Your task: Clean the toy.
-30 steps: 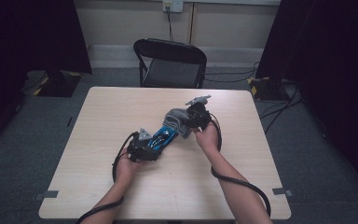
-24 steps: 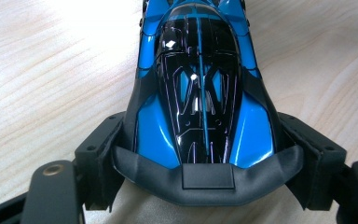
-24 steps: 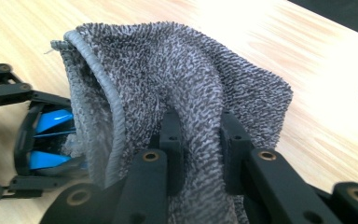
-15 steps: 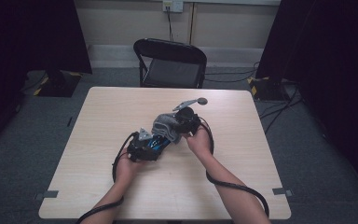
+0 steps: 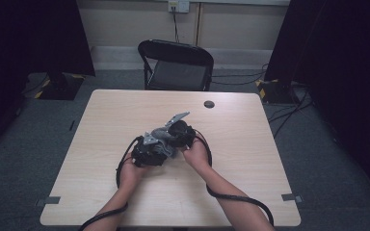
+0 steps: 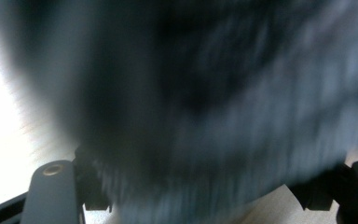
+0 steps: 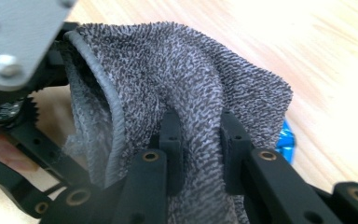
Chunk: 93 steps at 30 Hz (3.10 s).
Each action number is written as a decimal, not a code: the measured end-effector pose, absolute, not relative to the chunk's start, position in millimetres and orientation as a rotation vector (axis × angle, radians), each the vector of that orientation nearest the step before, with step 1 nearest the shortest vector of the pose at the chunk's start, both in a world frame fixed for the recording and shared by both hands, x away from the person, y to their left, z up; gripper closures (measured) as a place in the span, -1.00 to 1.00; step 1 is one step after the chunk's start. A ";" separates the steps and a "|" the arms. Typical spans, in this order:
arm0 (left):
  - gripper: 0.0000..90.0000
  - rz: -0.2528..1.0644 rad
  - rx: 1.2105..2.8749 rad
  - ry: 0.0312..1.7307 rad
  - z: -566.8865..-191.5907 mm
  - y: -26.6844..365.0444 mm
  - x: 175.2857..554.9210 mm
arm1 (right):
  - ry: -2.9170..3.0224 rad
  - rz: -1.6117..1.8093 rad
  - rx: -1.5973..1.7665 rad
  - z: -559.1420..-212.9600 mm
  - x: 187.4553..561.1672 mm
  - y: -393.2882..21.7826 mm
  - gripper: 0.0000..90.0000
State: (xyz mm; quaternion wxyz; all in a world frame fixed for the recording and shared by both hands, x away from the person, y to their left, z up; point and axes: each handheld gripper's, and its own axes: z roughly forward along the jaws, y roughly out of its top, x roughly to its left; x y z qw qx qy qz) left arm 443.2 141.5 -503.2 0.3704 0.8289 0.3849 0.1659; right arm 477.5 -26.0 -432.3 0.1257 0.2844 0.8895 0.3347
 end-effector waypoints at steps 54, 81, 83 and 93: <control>-0.46 0.428 2.125 0.989 -503.3 141.4 443.0 | 2.549 0.919 0.976 -452.6 508.3 -33.6 0.67; -0.46 0.428 2.125 0.990 -503.3 141.3 442.9 | 2.495 0.880 1.096 -462.6 532.3 -46.4 0.67; -0.46 0.427 2.125 0.990 -503.3 141.3 442.9 | 2.497 0.877 1.099 -462.6 532.6 -47.2 0.67; -0.46 0.426 2.124 0.990 -503.3 141.3 442.9 | 2.477 0.883 1.130 -464.3 536.7 -50.6 0.67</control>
